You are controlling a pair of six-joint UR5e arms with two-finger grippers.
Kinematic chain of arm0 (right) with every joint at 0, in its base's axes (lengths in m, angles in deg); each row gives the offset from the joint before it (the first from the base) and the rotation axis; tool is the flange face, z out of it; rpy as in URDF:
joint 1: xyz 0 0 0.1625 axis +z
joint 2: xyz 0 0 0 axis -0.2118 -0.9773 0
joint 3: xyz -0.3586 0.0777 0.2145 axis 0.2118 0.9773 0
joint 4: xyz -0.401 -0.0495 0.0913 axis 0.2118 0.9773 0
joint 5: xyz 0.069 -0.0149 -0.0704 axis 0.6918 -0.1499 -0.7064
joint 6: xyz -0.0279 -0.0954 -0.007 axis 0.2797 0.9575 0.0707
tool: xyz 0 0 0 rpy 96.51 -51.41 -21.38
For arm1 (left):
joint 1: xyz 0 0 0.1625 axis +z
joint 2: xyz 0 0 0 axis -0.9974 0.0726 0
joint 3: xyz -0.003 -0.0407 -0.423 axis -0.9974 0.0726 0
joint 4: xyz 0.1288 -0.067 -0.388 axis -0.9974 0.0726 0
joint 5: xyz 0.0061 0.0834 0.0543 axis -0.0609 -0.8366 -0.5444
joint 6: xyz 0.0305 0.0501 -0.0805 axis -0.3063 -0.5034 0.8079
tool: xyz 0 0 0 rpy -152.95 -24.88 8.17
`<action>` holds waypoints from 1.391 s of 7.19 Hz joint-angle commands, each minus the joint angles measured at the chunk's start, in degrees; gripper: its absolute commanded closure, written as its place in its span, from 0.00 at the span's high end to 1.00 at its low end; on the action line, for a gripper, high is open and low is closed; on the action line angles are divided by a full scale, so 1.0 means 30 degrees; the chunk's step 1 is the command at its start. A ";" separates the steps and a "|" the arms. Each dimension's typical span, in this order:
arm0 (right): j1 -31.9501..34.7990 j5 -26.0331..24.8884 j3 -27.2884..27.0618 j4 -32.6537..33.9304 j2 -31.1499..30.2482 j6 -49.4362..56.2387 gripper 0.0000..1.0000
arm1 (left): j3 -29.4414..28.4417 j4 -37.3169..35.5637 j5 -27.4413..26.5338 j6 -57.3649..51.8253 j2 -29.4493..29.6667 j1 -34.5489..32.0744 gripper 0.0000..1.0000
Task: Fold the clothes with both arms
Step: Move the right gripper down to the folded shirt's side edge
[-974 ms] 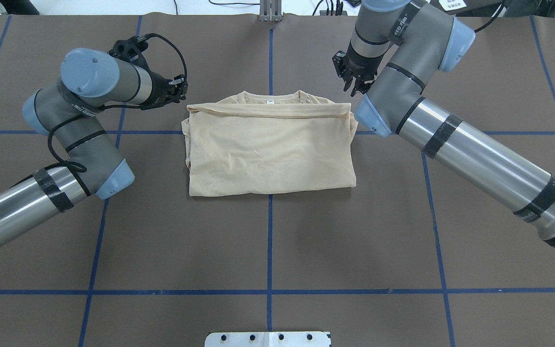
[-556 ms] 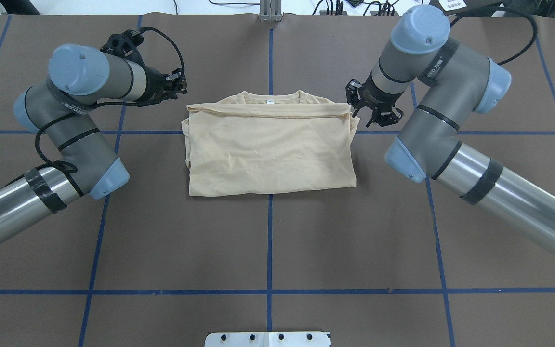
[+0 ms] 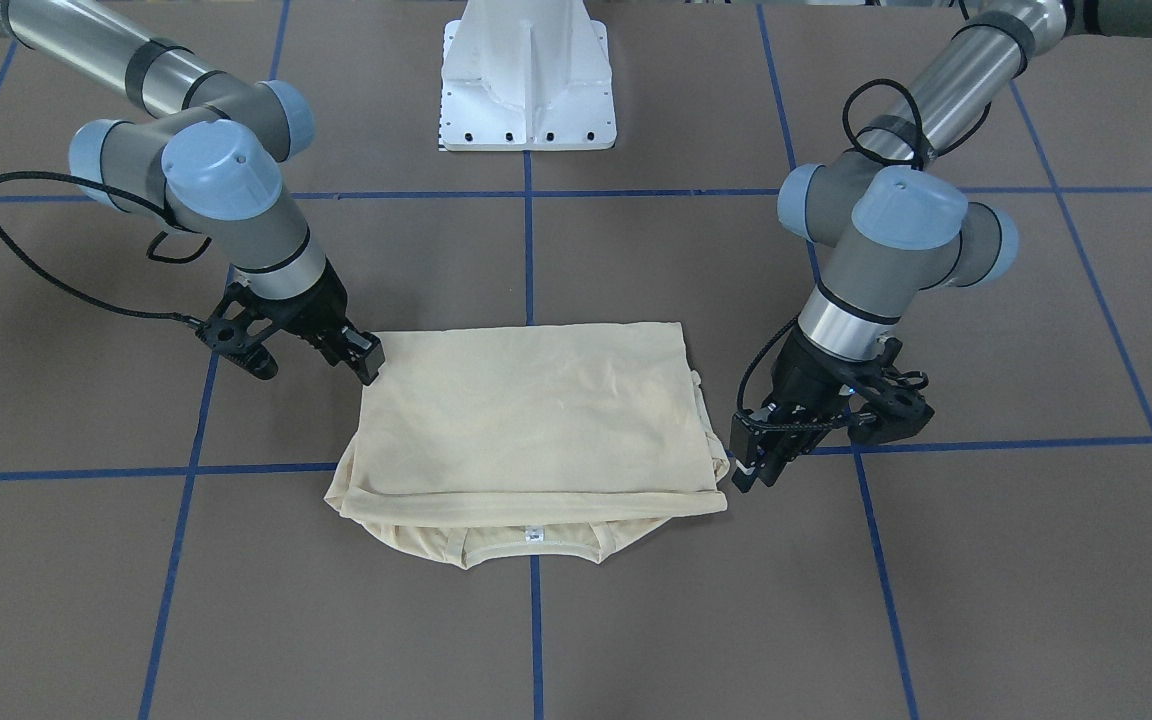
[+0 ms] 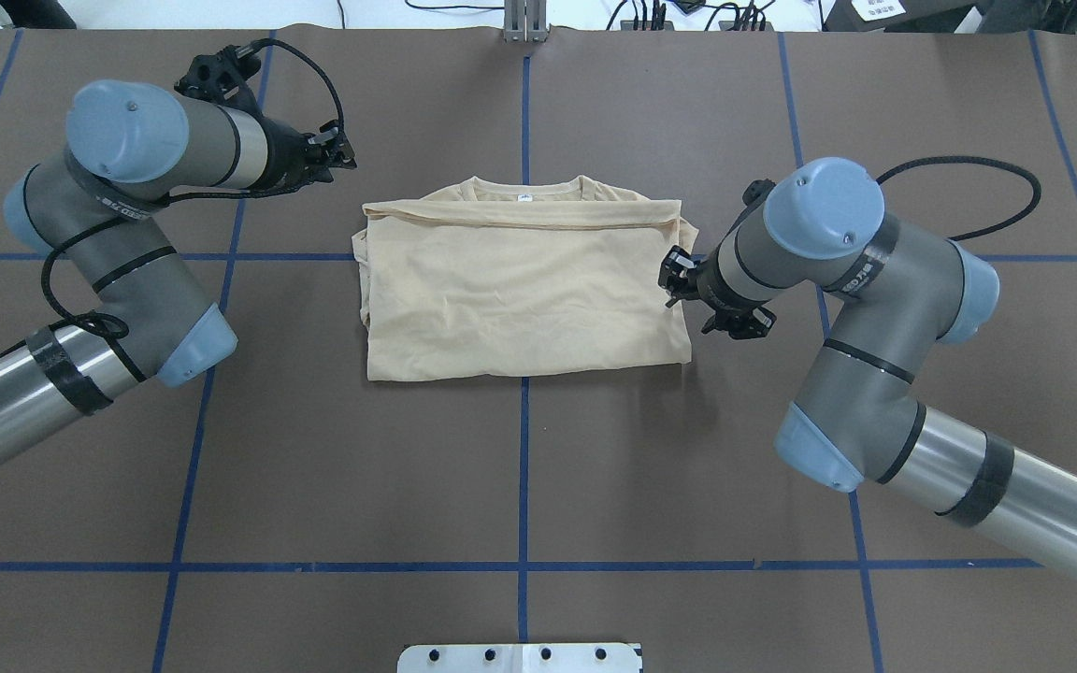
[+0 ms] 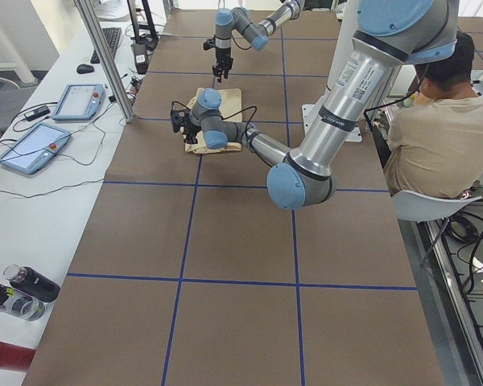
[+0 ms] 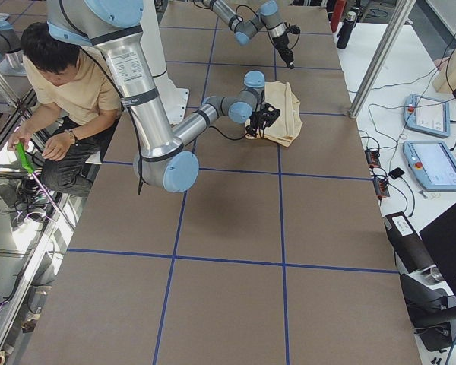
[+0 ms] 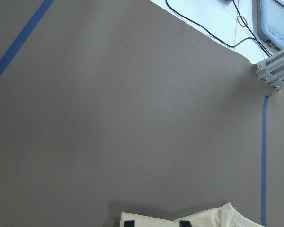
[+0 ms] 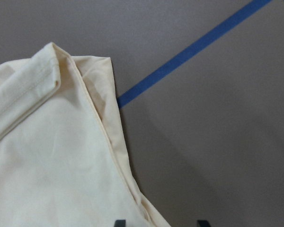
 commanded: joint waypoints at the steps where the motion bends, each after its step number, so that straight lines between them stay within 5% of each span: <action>1: -0.0483 -0.1009 -0.0358 -0.1742 -0.0944 -0.1144 0.58 | 0.0054 0.0024 -0.0550 -0.0057 0.0013 -0.0060 0.42; 2: -0.0541 -0.0980 -0.1550 -0.1742 -0.1702 -0.1173 0.59 | 0.0170 -0.0005 -0.0927 -0.0057 -0.0016 -0.0060 0.42; 6: -0.1801 -0.1799 -0.1532 -0.1683 -0.1768 -0.1379 0.58 | 0.0171 -0.0005 -0.1077 -0.0086 -0.0309 -0.0090 0.42; 7: -0.1801 -0.1800 -0.1504 -0.1683 -0.1768 -0.1379 0.51 | 0.0171 -0.0005 -0.1077 -0.0115 -0.0338 -0.0090 0.42; 8: -0.1801 -0.1742 -0.1532 -0.1625 -0.1739 -0.1611 0.01 | 0.0171 -0.0005 -0.1106 -0.0115 -0.0339 -0.0119 0.42; 10: -0.1801 -0.1741 -0.1532 -0.1595 -0.1681 -0.2137 0.00 | 0.0171 -0.0005 -0.1077 -0.0260 -0.0688 -0.0090 0.41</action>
